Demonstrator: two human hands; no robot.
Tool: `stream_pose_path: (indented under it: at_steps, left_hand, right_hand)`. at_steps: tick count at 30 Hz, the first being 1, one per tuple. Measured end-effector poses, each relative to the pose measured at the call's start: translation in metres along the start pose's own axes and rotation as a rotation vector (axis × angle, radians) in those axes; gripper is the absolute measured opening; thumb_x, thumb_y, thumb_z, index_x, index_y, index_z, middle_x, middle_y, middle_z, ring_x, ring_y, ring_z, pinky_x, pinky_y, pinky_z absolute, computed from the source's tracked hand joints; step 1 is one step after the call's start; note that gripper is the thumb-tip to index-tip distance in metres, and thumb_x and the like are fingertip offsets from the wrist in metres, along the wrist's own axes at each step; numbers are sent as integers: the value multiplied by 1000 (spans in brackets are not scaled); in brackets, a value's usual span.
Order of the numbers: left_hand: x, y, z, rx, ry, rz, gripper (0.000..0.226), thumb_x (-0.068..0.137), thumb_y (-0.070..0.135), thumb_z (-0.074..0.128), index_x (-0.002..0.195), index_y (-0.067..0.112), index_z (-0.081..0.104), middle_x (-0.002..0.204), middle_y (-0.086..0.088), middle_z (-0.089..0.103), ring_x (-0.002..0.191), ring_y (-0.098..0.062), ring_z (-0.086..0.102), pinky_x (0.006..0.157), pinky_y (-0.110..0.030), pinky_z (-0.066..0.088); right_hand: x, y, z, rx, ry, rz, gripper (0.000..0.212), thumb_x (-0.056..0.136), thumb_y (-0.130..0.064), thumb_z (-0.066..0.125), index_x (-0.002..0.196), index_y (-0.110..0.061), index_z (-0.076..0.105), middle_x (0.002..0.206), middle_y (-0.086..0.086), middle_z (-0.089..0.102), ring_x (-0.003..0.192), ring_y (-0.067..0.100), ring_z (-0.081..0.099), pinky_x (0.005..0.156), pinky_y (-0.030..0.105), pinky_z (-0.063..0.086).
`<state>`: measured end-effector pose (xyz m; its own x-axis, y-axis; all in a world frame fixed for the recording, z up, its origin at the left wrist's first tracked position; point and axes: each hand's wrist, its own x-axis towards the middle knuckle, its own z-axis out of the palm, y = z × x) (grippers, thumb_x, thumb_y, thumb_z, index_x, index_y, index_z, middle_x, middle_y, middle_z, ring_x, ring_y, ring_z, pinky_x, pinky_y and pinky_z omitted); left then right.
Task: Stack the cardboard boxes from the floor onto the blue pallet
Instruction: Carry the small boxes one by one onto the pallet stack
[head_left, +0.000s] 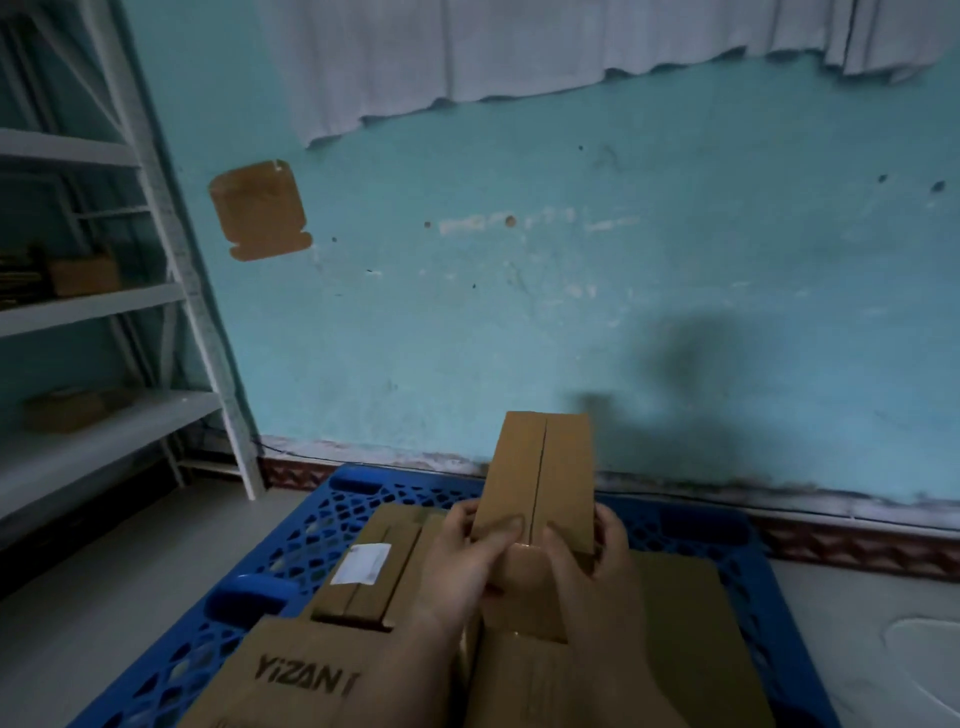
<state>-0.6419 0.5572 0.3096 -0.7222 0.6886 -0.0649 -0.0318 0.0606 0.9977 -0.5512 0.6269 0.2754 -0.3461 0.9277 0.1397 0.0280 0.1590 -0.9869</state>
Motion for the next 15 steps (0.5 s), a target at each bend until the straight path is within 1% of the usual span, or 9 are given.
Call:
stream_pose_path:
  at_steps: [2, 4, 6, 8, 10, 11, 12, 14, 15]
  left_hand:
    - [20, -22, 6, -5, -4, -32, 24, 80, 28, 68, 98, 31, 54, 98, 8, 60, 86, -11, 58, 67, -33, 56]
    - [35, -48, 6, 43, 3, -67, 39, 79, 30, 70, 114, 24, 54, 97, 10, 58, 83, -9, 57, 71, -33, 56]
    - [46, -79, 3, 179, 36, -121, 57, 79, 32, 70, 129, 17, 49, 95, 10, 53, 81, -8, 56, 74, -32, 57]
    - [53, -109, 1, 330, 66, -202, 59, 79, 31, 70, 131, 13, 48, 93, 8, 52, 77, -6, 56, 74, -29, 57]
    - [54, -131, -1, 428, 97, -214, 57, 79, 31, 70, 130, 14, 50, 98, 5, 56, 84, -11, 59, 82, -32, 56]
    - [54, -138, 0, 453, 121, -179, 56, 79, 31, 69, 130, 14, 50, 103, 1, 59, 90, -14, 61, 85, -34, 55]
    - [53, -141, 0, 464, 142, -138, 57, 80, 31, 68, 131, 14, 50, 110, -2, 61, 97, -16, 61, 84, -33, 54]
    - [48, -138, 0, 469, 154, -72, 62, 80, 34, 67, 136, 17, 45, 126, -3, 58, 106, -13, 56, 77, -22, 48]
    - [44, -134, -2, 450, 160, -44, 65, 80, 36, 67, 138, 19, 42, 133, -2, 55, 110, -12, 54, 77, -18, 44]
  right_hand:
    - [16, 23, 4, -42, -27, 27, 58, 83, -37, 60, 135, -28, 36, 121, -3, 53, 102, 15, 54, 87, 37, 45]
    - [24, 45, 11, -68, -64, 45, 62, 84, -34, 61, 139, -25, 33, 127, -1, 52, 105, 16, 54, 88, 36, 45]
    - [24, 67, 20, -91, -97, 106, 66, 85, -31, 62, 142, -22, 30, 134, 1, 49, 112, 18, 52, 92, 35, 44]
    - [20, 92, 27, -98, -112, 217, 71, 86, -29, 62, 145, -18, 25, 146, 4, 38, 127, 21, 42, 103, 38, 38]
    - [13, 111, 35, -96, -106, 270, 74, 87, -23, 61, 147, -19, 18, 152, 5, 27, 136, 22, 31, 109, 38, 30]
    - [10, 117, 39, -99, -96, 254, 74, 88, -21, 60, 147, -19, 16, 153, 5, 24, 137, 22, 29, 111, 38, 29]
    - [9, 121, 41, -96, -82, 226, 74, 89, -21, 60, 147, -19, 15, 154, 5, 23, 138, 22, 28, 111, 39, 29]
    - [10, 121, 44, -71, -63, 185, 73, 89, -21, 59, 148, -17, 15, 154, 6, 23, 137, 23, 30, 111, 41, 30]
    - [9, 119, 44, -72, -58, 155, 74, 89, -22, 59, 148, -17, 15, 154, 6, 24, 136, 23, 31, 111, 41, 31]
